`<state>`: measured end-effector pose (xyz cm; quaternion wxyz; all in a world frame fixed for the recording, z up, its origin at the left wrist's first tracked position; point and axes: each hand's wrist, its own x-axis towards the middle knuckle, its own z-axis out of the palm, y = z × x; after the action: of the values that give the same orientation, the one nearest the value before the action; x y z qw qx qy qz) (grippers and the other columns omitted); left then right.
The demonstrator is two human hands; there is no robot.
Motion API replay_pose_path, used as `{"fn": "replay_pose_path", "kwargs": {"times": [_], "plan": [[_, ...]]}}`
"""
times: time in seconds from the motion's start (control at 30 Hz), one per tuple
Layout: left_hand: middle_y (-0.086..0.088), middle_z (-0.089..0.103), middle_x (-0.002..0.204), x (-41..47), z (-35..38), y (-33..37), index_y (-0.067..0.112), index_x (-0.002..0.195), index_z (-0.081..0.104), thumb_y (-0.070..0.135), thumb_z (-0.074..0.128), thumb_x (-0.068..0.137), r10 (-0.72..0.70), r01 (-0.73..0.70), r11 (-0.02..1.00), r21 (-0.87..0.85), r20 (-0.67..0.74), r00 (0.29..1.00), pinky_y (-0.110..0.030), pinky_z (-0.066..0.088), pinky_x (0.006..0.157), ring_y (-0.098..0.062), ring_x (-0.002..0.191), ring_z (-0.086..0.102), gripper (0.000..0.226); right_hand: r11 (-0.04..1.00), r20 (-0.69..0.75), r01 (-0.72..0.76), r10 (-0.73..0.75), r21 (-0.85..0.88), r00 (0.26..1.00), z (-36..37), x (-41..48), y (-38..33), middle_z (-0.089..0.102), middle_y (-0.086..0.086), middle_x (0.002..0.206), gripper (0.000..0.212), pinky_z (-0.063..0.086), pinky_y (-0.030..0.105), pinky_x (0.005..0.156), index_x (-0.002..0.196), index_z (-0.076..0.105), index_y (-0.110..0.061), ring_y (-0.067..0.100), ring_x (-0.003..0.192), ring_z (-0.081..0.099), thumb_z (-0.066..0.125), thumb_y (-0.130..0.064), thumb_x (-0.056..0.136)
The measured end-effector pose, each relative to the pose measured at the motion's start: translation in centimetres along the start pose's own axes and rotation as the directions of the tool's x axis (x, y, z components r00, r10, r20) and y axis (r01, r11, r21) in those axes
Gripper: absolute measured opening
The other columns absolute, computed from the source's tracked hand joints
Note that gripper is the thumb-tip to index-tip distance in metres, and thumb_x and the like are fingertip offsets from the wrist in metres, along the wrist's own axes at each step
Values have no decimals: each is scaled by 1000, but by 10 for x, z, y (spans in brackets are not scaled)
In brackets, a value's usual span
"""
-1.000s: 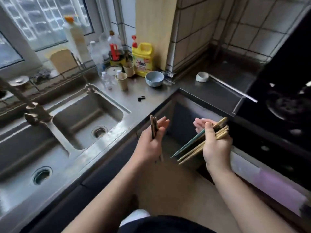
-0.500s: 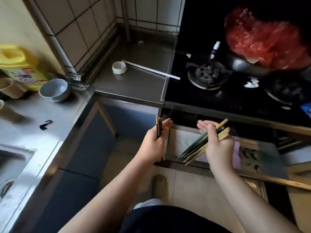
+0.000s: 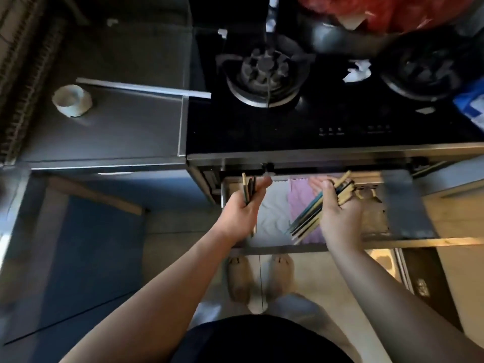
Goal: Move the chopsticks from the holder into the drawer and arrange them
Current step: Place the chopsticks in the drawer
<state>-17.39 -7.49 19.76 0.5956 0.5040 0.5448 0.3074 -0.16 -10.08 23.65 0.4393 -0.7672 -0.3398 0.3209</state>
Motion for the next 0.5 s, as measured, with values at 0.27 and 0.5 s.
{"fn": "replay_pose_path", "kwargs": {"times": [0.27, 0.5], "plan": [[5, 62, 128, 68, 51, -97, 14, 133, 60, 26, 44, 104, -180, 179, 980, 85, 2, 984, 0, 35, 91, 2, 116, 52, 35, 988, 74, -130, 136, -80, 988, 35, 67, 81, 54, -19, 68, 24, 38, -3, 54, 75, 53, -26, -9, 62, 54, 50, -27, 98], [6, 59, 137, 114, 70, -172, 21, 133, 58, 34, 42, 104, -333, 331, 940, 88, 8, 943, -24, 35, 108, -8, 128, 52, 36, 931, 227, -347, 316, 115, 921, 88, 123, 160, 74, 4, 90, 21, 58, 22, 79, 83, 62, -12, 4, 77, 73, 47, -16, 98]]}}
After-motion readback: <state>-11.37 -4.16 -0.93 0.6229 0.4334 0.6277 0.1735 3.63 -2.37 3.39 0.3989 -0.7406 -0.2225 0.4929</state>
